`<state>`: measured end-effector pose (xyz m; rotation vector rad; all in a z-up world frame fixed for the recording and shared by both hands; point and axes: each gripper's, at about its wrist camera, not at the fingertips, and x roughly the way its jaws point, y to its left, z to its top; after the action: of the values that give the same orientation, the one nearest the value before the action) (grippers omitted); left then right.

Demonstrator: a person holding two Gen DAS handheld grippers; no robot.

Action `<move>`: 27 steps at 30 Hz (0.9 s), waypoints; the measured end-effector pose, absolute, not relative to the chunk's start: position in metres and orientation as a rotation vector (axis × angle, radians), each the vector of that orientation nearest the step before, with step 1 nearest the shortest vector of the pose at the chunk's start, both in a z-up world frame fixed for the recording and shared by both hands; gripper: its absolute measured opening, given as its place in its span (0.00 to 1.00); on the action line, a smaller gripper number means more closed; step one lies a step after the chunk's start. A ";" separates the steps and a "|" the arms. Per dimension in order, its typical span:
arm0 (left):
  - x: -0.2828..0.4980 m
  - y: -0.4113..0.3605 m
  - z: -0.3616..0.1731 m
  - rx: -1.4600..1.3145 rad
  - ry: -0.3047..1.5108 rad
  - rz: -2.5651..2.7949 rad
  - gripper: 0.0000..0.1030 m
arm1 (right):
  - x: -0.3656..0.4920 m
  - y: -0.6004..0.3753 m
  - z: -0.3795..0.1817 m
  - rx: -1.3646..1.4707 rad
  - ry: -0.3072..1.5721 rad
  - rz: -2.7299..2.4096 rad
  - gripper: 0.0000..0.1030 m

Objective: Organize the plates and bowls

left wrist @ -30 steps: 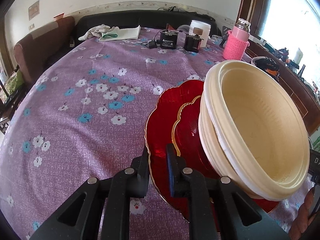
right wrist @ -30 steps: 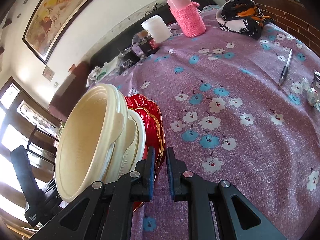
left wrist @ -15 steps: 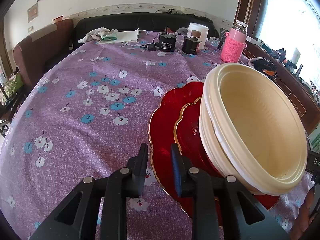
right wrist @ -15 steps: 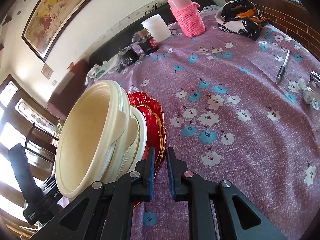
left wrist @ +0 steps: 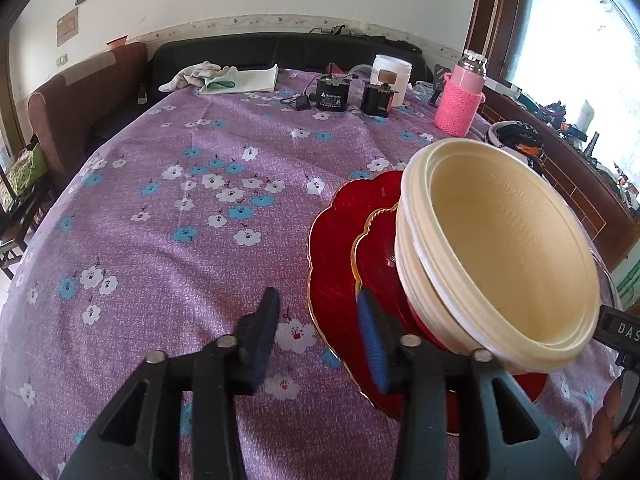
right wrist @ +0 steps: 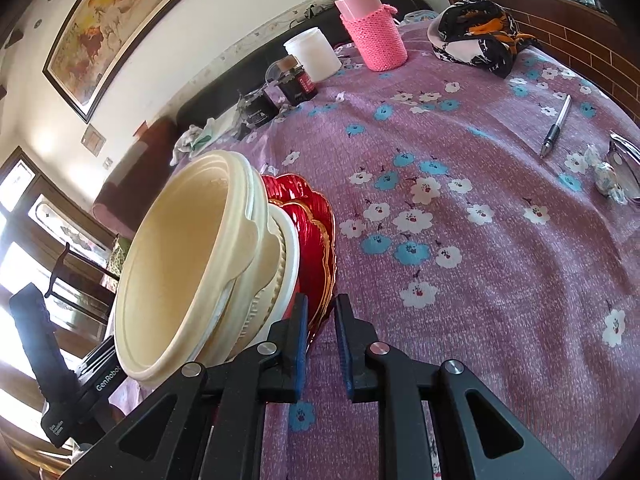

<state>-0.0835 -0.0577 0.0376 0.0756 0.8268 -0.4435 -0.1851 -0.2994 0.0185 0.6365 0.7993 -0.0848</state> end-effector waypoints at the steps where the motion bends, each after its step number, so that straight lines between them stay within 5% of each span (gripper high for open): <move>1: -0.085 -0.057 0.038 0.078 0.825 -0.445 0.40 | -0.187 -0.299 0.019 0.635 0.799 -0.084 0.16; 10: -0.107 -0.047 0.036 0.069 0.828 -0.469 0.46 | -0.206 -0.292 0.023 0.622 0.784 -0.075 0.17; 20: -0.166 -0.036 0.038 0.098 0.641 -0.550 0.87 | -0.251 -0.263 0.028 0.434 0.628 -0.157 0.20; 23: -0.179 -0.037 0.041 0.132 0.571 -0.556 1.00 | -0.262 -0.258 0.024 0.366 0.567 -0.196 0.36; 27: -0.182 -0.044 0.046 0.188 0.536 -0.532 1.00 | -0.277 -0.254 0.032 0.329 0.449 -0.198 0.65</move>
<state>-0.1825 -0.0445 0.0459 0.1881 0.5357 -0.5321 -0.2770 -0.2536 0.0322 0.3292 0.4489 -0.1977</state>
